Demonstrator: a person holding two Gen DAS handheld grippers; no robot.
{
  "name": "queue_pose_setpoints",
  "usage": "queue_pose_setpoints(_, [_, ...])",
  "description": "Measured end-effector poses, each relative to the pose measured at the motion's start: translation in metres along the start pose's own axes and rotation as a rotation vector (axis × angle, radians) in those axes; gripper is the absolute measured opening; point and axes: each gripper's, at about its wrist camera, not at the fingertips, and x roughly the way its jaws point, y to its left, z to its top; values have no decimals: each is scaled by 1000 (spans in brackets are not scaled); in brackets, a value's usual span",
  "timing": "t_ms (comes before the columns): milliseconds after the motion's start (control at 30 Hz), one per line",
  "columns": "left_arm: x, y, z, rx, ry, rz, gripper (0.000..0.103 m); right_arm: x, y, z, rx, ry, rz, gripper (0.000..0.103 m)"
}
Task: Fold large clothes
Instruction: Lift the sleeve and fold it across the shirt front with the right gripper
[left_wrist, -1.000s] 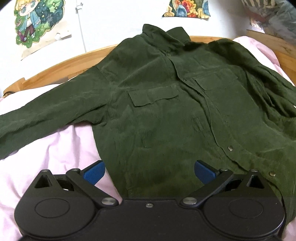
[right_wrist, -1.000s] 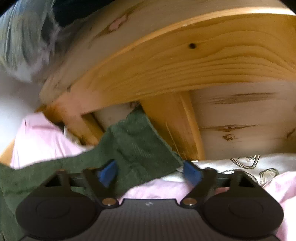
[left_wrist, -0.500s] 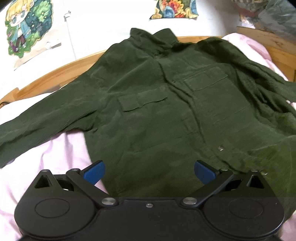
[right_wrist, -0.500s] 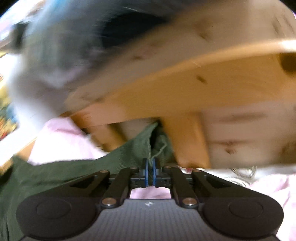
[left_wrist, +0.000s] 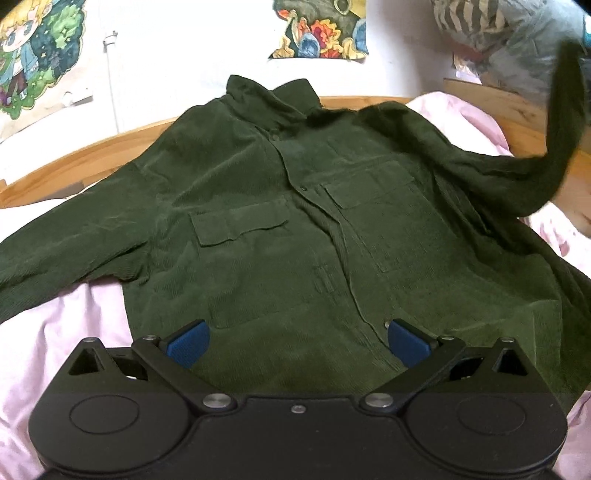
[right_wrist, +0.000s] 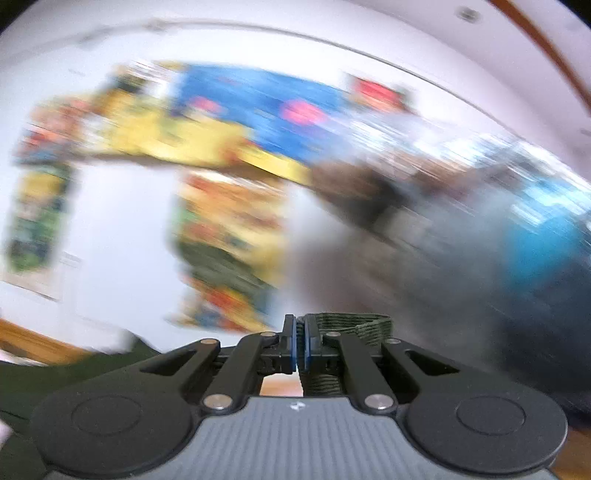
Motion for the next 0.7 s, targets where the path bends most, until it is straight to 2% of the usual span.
queue_pose_setpoints(100, [-1, 9, -3, -14, 3, 13, 102, 19, 62, 15, -22, -24, 218, 4])
queue_pose_setpoints(233, [-4, 23, -9, -33, 19, 28, 102, 43, 148, 1, -105, 21, 498, 5])
queue_pose_setpoints(300, [-6, 30, -13, -34, 27, 35, 102, 55, 182, -20, -144, 82, 603, 5])
queue_pose_setpoints(367, [-8, 36, -18, -33, 34, 45, 102, 64, 208, -38, -173, 183, 707, 13])
queue_pose_setpoints(400, [-8, 39, -20, -33, 40, 49, 102, 65, 216, -47, -184, 213, 746, 34])
queue_pose_setpoints(433, [-8, 42, -22, -33, 46, 52, 102, 64, 222, -55, -196, 239, 785, 65])
queue_pose_setpoints(500, [-6, 46, -25, -34, 57, 61, 102, 56, 220, -67, -193, 252, 831, 89])
queue_pose_setpoints(600, [-4, 53, -26, -38, 62, 68, 102, 53, 194, -77, -198, 245, 840, 98])
queue_pose_setpoints(633, [-3, 56, -25, -41, 58, 67, 102, 57, 182, -78, -202, 246, 814, 102])
queue_pose_setpoints(700, [-1, 61, -22, -47, 44, 65, 102, 71, 155, -86, -209, 257, 713, 102])
